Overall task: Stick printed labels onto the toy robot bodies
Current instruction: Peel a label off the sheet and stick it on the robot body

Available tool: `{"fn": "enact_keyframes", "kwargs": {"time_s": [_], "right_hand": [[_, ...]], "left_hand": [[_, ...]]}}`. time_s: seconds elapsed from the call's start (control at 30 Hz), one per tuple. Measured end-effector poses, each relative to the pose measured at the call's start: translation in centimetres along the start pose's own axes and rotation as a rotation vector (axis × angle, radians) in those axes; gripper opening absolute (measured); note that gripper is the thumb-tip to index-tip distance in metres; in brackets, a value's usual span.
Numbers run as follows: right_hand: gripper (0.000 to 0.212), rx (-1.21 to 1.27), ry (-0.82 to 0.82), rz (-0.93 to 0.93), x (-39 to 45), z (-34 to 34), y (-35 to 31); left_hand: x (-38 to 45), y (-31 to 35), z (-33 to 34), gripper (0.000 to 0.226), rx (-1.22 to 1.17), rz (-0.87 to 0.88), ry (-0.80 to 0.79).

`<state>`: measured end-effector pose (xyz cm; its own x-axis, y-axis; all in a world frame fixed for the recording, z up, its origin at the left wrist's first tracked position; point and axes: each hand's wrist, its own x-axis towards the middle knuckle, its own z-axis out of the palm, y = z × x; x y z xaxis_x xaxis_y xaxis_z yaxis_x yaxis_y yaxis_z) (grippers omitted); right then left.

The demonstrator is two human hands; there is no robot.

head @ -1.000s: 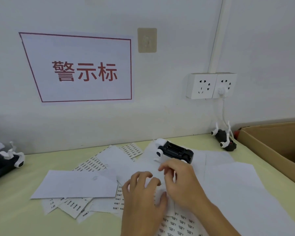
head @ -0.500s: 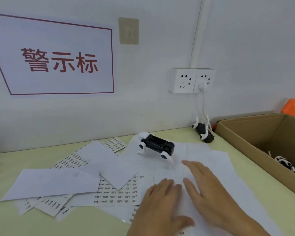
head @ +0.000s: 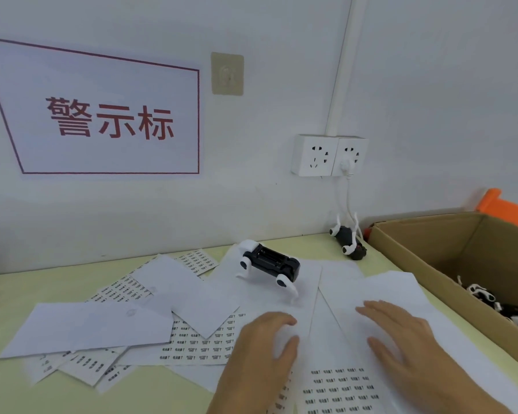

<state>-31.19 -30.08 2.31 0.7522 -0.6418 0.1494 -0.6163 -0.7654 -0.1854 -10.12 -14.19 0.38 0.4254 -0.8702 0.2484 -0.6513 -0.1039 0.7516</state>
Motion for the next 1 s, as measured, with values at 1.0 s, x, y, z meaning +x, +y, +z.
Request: {"fn": "enact_keyframes", "kwargs": {"time_s": [1.0], "right_hand": [[0.03,1.171,-0.042,0.095,9.5,5.6,-14.8]], "left_hand": [[0.2,-4.2,-3.4,0.03,0.376,-0.147,0.216]]}}
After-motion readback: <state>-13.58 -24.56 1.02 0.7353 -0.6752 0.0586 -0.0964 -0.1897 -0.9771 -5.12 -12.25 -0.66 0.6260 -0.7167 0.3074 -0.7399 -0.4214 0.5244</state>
